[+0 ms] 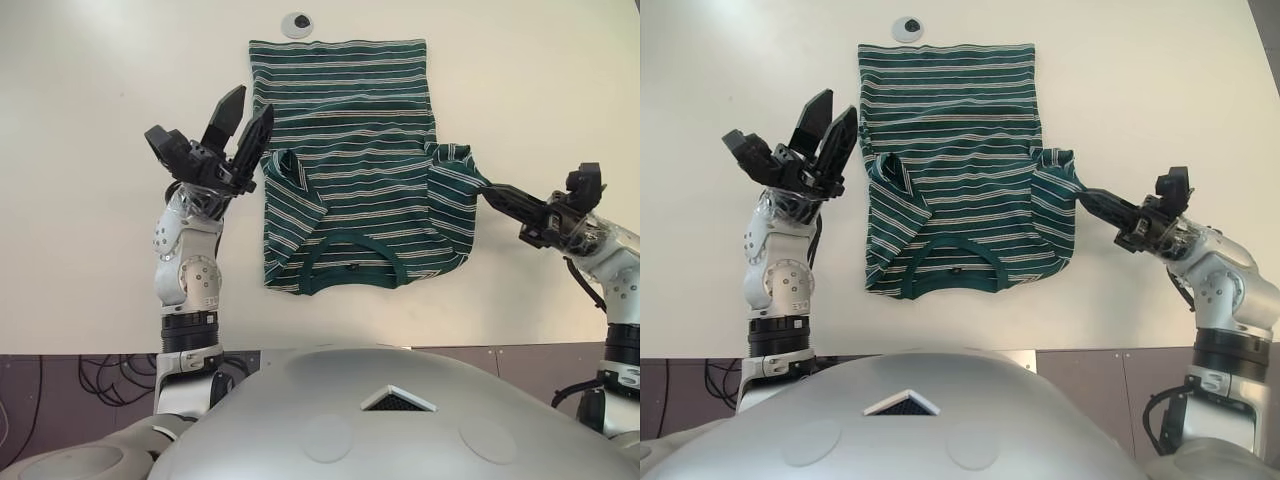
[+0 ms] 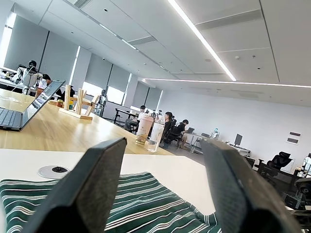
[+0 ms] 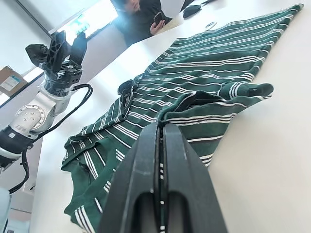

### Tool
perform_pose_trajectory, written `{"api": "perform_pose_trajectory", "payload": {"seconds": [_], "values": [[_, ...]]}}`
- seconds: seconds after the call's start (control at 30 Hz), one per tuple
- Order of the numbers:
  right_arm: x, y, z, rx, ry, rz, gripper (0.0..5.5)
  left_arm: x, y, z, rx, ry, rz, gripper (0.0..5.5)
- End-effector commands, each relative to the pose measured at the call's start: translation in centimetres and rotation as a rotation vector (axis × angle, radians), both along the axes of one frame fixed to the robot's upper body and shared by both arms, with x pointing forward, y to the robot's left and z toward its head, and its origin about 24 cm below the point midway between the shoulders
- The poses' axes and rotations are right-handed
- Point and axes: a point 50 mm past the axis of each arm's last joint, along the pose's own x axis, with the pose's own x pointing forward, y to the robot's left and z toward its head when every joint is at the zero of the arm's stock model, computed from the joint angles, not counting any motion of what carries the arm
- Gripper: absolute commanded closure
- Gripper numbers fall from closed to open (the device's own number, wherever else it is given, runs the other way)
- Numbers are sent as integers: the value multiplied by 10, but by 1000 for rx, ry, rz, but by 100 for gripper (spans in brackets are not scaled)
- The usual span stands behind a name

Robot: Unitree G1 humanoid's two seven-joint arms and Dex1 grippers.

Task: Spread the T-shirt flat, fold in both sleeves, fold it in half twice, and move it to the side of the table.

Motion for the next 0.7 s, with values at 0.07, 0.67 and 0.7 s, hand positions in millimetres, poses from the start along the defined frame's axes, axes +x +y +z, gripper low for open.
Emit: {"api": "perform_pose_trajectory", "payload": {"seconds": [0.07,0.67,0.7], "values": [[-4,20,0,-10,-24,71,548,3,-1,2,30,4,-14,270],[12,72,-12,-121,21,84,548,2,-1,2,33,10,-10,270],[12,74,-13,-126,27,84,548,2,-1,3,32,10,-10,270]]}}
